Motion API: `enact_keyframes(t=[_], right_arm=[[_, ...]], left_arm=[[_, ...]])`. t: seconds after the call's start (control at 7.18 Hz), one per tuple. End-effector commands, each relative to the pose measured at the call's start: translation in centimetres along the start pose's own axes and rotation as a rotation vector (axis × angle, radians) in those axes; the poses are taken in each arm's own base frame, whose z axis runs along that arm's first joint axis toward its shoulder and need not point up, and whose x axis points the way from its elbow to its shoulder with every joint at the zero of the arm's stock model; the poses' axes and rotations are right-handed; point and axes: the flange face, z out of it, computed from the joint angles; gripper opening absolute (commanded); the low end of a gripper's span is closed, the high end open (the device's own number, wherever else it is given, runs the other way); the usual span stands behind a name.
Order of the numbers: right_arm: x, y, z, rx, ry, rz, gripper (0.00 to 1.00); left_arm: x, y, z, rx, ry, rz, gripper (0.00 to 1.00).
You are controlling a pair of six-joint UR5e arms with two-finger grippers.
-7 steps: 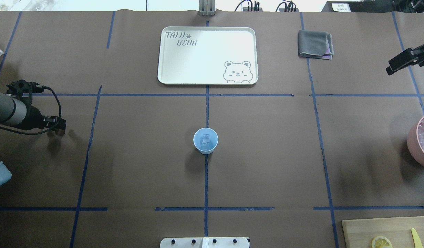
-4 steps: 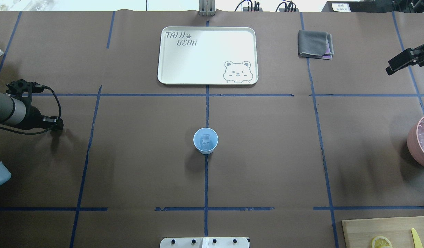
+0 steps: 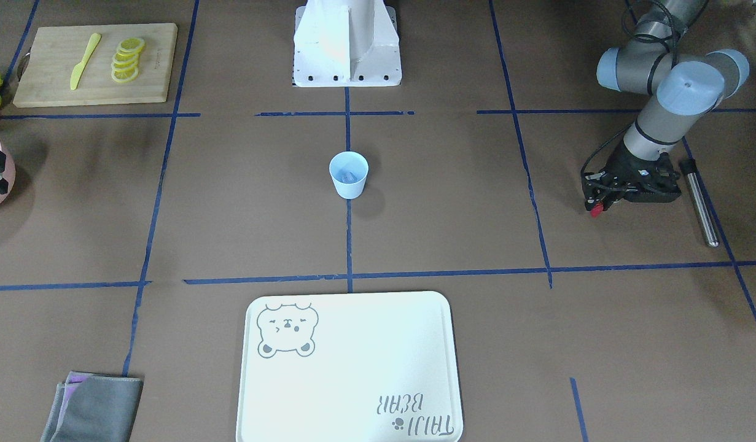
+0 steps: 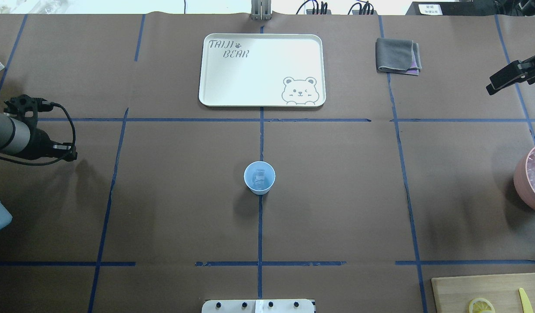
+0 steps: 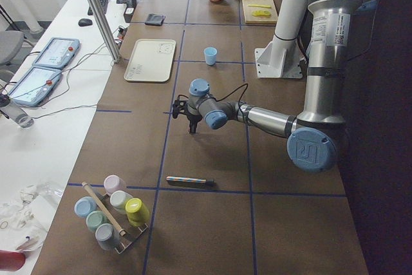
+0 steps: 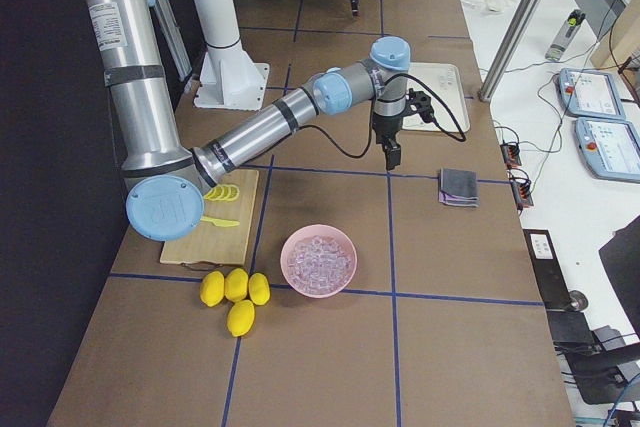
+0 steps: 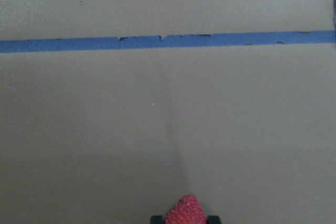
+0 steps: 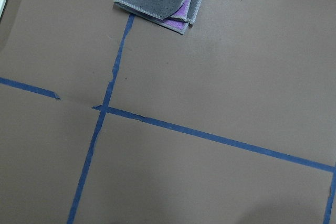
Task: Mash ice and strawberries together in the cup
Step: 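Carry the strawberry with the left gripper over the light-blue cup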
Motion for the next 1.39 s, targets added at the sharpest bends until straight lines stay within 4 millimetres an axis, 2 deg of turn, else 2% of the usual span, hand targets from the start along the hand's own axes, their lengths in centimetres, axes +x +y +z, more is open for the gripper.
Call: enact_keyframes(t=[0.0, 0.14, 0.28, 0.42, 0.56, 0.7, 0.84, 0.98, 1.11, 1.25], right_arm=[[0.3, 0.3, 0.2, -0.006, -0.003, 0.005, 0.99], [0.7, 0.5, 0.3, -0.011, -0.003, 0.006, 0.99], [1.9, 1.3, 0.5, -0.018, 0.003, 0.018, 0.99], [4.3, 2.8, 0.7, -0.03, 0.016, -0.003, 0.99], [7.2, 4.3, 0.4, -0.037, 0.028, -0.017, 0.99], [9.8, 6.0, 0.1, -0.043, 0.023, -0.021, 0.99], [12.6, 7.6, -0.3, -0.044, 0.019, -0.024, 0.99], [15.5, 9.7, -0.8, -0.043, 0.01, -0.029, 0.99], [17.7, 11.2, -1.0, -0.044, 0.011, -0.033, 0.99], [18.9, 12.2, -0.7, -0.051, 0.007, -0.028, 0.99]], left_arm=[[1.7, -1.8, -4.4, -0.019, 0.032, -0.04, 0.02], [5.3, -3.5, -6.4, -0.013, 0.038, -0.045, 0.02], [10.6, -5.3, -9.6, -0.037, 0.013, -0.076, 0.02], [17.1, -7.5, -13.3, -0.065, -0.023, -0.125, 0.02], [22.4, -7.3, -14.9, -0.088, -0.014, -0.135, 0.02], [27.2, -4.8, -13.5, -0.126, 0.01, -0.182, 0.02], [31.8, -4.4, -13.9, -0.134, 0.043, -0.207, 0.02], [35.8, -3.0, -13.8, -0.157, 0.065, -0.24, 0.02], [39.4, -2.5, -13.6, -0.141, 0.069, -0.234, 0.02], [43.4, -2.3, -12.2, -0.132, 0.07, -0.238, 0.02]])
